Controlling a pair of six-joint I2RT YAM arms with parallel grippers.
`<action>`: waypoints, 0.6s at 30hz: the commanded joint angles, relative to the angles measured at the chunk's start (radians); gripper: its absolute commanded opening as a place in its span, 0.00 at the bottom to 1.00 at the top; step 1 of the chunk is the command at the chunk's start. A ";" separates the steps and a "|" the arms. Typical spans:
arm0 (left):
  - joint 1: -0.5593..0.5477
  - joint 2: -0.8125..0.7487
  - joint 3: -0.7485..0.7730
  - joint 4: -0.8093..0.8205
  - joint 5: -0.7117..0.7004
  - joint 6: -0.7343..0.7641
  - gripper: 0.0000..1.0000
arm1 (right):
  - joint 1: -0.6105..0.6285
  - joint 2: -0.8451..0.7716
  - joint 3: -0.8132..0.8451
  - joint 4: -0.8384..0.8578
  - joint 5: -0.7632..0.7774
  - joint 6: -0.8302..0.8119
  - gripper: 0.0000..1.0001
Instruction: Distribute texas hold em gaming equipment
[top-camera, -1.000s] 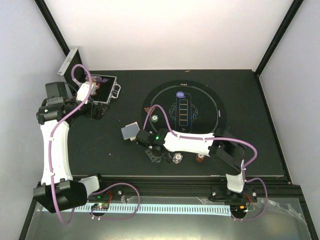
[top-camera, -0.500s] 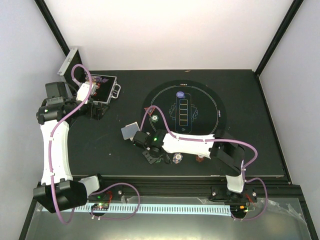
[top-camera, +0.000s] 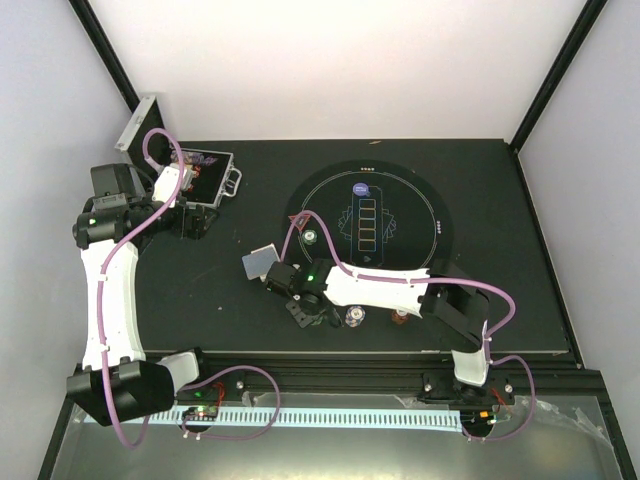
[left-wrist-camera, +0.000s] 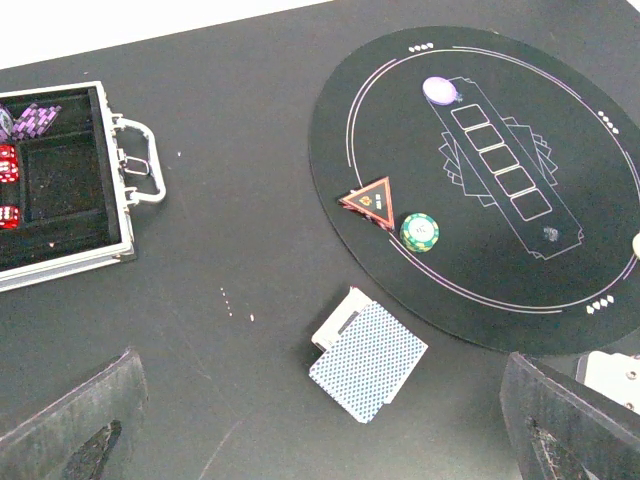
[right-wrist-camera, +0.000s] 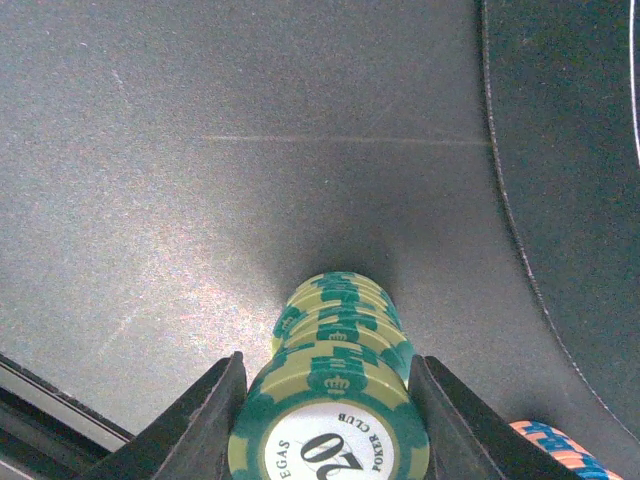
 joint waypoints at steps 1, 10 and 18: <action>0.006 -0.019 0.022 -0.007 0.006 0.005 0.99 | -0.006 -0.027 0.041 -0.032 0.036 -0.006 0.33; 0.007 -0.017 0.029 -0.010 0.003 0.004 0.99 | -0.259 -0.099 0.142 -0.097 0.083 -0.104 0.31; 0.007 -0.001 0.026 -0.005 -0.001 0.005 0.99 | -0.614 0.062 0.357 -0.075 0.086 -0.192 0.31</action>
